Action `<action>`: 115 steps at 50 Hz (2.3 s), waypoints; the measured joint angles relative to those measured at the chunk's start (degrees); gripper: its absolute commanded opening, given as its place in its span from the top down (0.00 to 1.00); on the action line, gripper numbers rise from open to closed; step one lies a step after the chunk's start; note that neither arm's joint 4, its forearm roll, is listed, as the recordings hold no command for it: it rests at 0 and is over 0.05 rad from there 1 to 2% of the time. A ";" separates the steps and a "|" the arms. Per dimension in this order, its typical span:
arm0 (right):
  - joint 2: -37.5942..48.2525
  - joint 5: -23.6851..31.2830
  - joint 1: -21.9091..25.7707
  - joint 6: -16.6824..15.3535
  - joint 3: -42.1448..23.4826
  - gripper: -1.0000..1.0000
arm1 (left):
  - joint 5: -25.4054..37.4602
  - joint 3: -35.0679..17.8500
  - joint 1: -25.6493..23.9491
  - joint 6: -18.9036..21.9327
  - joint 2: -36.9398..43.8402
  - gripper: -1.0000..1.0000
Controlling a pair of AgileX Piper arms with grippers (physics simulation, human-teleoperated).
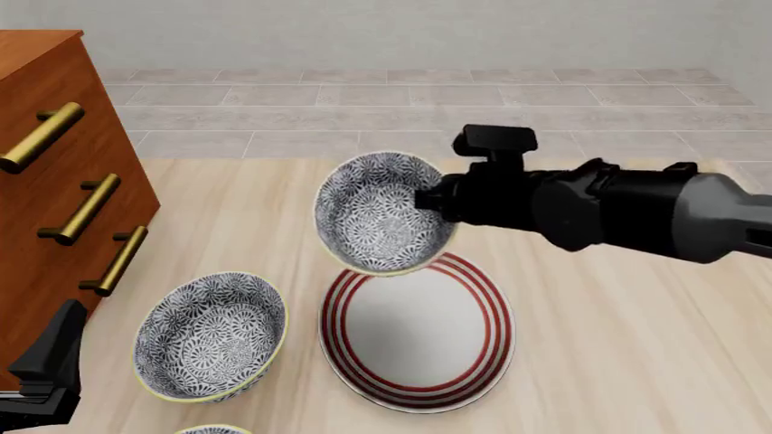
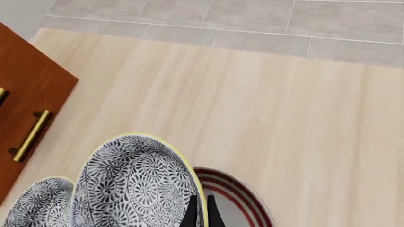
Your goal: Pick up the bowl and put it in the front on the plate.
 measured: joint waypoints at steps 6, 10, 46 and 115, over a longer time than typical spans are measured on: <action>-0.96 -1.64 -0.12 0.82 2.68 1.00 | 0.00 0.00 0.00 0.00 0.00 0.00; -1.45 -2.92 0.04 1.55 4.56 1.00 | 0.00 0.00 0.00 0.00 0.00 0.00; -3.14 -10.59 0.47 6.77 16.36 1.00 | 0.00 0.00 0.00 0.00 0.00 0.00; 3.07 -17.10 -0.62 9.65 21.49 0.00 | 0.00 0.00 0.00 0.00 0.00 0.00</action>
